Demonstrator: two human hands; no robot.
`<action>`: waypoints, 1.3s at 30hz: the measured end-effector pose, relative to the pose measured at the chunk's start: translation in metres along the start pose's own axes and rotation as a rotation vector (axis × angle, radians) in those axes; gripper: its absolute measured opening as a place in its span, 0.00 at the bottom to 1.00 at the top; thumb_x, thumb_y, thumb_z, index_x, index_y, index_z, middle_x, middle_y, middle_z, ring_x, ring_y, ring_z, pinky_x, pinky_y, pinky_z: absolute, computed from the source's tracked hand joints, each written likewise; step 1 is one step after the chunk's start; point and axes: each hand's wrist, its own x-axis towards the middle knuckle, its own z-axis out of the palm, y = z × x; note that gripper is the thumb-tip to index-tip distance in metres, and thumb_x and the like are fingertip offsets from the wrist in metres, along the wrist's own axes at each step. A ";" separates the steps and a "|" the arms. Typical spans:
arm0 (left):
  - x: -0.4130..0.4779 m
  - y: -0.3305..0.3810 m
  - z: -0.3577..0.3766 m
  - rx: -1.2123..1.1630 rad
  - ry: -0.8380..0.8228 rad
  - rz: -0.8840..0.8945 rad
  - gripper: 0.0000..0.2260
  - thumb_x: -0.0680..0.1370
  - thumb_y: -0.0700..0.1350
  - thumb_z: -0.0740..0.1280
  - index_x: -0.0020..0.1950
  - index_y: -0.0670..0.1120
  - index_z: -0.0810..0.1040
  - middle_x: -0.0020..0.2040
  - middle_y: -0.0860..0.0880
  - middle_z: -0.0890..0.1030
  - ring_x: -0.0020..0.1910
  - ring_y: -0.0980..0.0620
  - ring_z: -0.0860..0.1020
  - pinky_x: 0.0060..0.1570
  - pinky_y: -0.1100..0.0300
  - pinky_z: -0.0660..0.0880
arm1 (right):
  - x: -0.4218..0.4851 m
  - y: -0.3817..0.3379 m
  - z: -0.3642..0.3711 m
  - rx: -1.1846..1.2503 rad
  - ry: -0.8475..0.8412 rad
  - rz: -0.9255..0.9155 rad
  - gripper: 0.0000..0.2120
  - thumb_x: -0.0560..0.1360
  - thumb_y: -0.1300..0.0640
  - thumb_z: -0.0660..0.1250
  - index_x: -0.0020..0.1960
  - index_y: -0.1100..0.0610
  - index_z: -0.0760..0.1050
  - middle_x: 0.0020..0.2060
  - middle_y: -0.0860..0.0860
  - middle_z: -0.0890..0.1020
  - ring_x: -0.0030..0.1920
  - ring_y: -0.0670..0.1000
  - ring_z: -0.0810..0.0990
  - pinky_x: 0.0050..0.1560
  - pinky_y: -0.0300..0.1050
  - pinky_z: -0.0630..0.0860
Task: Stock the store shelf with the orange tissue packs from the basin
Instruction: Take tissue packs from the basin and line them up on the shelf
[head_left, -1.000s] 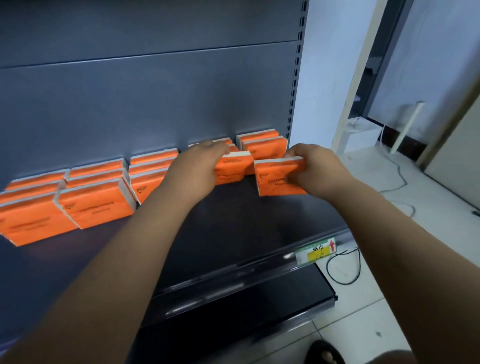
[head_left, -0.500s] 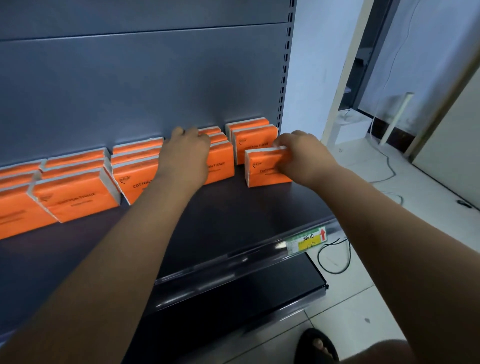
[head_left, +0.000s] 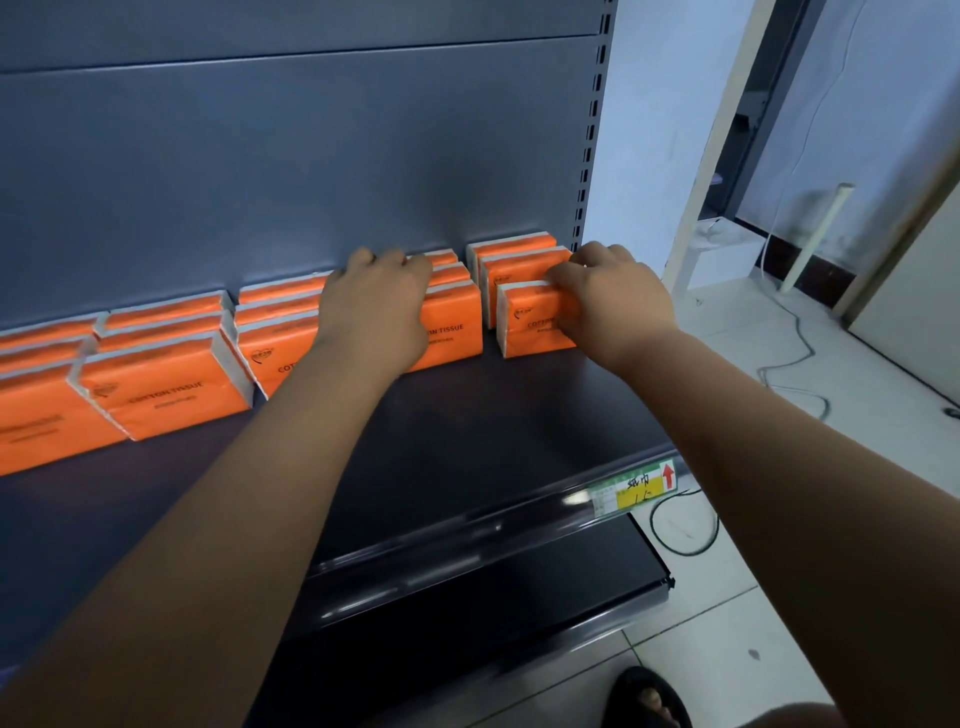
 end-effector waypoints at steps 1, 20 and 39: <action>0.001 0.001 -0.002 -0.011 0.003 -0.009 0.22 0.72 0.37 0.69 0.66 0.46 0.75 0.60 0.44 0.77 0.60 0.39 0.73 0.47 0.51 0.69 | 0.002 -0.001 0.002 -0.003 0.009 0.006 0.22 0.74 0.56 0.69 0.68 0.52 0.76 0.63 0.56 0.76 0.61 0.62 0.73 0.55 0.55 0.75; -0.003 -0.002 0.014 -0.025 -0.020 -0.026 0.20 0.74 0.37 0.70 0.66 0.46 0.76 0.61 0.44 0.77 0.61 0.38 0.74 0.50 0.49 0.72 | 0.019 -0.013 0.029 -0.093 0.080 0.075 0.22 0.72 0.63 0.65 0.66 0.56 0.75 0.58 0.58 0.76 0.58 0.64 0.74 0.52 0.56 0.72; -0.064 -0.007 -0.038 -0.138 0.081 -0.118 0.29 0.83 0.63 0.55 0.80 0.48 0.65 0.81 0.46 0.65 0.82 0.43 0.57 0.79 0.40 0.54 | -0.041 -0.119 -0.013 0.621 0.085 0.131 0.30 0.84 0.44 0.55 0.80 0.60 0.62 0.79 0.58 0.65 0.80 0.57 0.60 0.79 0.55 0.58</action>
